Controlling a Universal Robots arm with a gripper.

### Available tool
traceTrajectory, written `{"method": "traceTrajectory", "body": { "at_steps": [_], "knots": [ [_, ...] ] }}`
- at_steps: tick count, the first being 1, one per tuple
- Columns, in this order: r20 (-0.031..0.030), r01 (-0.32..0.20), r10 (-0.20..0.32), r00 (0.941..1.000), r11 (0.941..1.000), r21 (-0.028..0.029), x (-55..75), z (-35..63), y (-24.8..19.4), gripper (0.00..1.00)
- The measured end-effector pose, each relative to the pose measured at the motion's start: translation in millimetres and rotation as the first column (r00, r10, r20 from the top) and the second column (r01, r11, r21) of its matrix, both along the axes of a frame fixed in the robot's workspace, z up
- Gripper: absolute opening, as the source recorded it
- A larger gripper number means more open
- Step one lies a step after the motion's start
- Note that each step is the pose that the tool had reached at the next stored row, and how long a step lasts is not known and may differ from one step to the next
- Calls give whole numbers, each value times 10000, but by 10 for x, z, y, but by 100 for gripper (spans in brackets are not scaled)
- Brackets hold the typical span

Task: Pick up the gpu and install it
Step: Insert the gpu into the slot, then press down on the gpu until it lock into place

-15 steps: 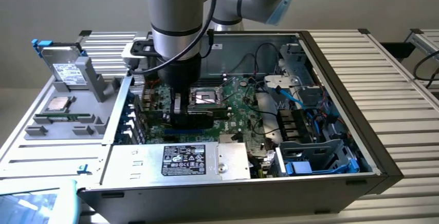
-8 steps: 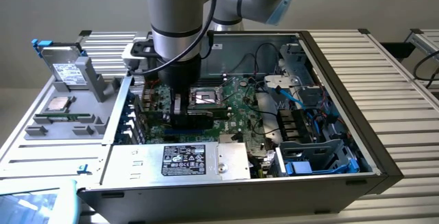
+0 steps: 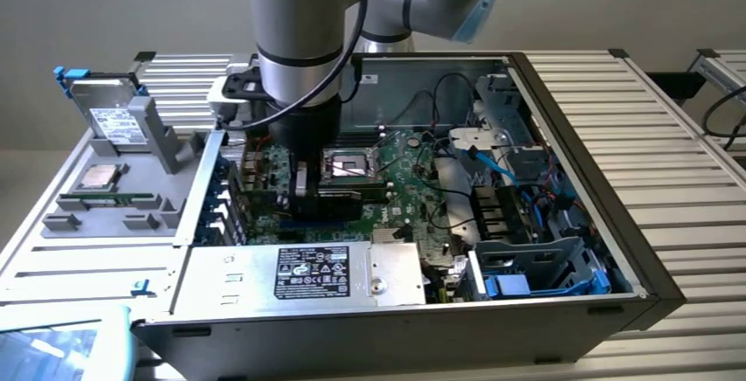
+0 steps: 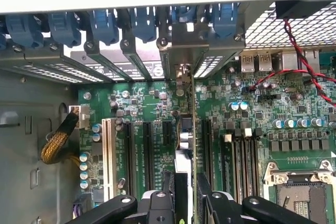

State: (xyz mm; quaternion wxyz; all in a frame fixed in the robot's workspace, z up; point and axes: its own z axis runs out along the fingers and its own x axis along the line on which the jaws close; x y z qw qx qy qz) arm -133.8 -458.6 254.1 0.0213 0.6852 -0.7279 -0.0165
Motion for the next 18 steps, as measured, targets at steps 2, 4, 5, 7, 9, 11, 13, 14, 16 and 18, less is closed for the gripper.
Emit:
{"method": "traceTrajectory", "body": {
  "at_steps": [2, 4, 5, 7, 9, 11, 13, 14, 16, 18],
  "knots": [
    [-6, 0, 0, 10000, 10000, 2, -4, -4, 0, 28],
    [-14, 0, 0, 10000, 10000, 5, -9, -6, 0, 28],
    [-18, 0, 0, 10000, 10000, 5, -10, -7, 0, 28],
    [-21, 1, -1, 10000, 10000, 6, -10, -10, 0, 28],
    [-23, 1, -1, 10000, 10000, 5, -11, -16, 0, 28],
    [-26, 1, -1, 10000, 10000, 2, -11, -22, 0, 28],
    [-27, 2, -2, 10000, 10000, 3, -11, -29, 0, 28],
    [-29, 2, -2, 10000, 10000, 4, -11, -33, 0, 28],
    [-51, 1, -1, 10000, 10000, 7, -10, -38, 0, 28],
    [-96, 0, 0, 10000, 10000, 13, -10, -44, 0, 28]
  ]
}}
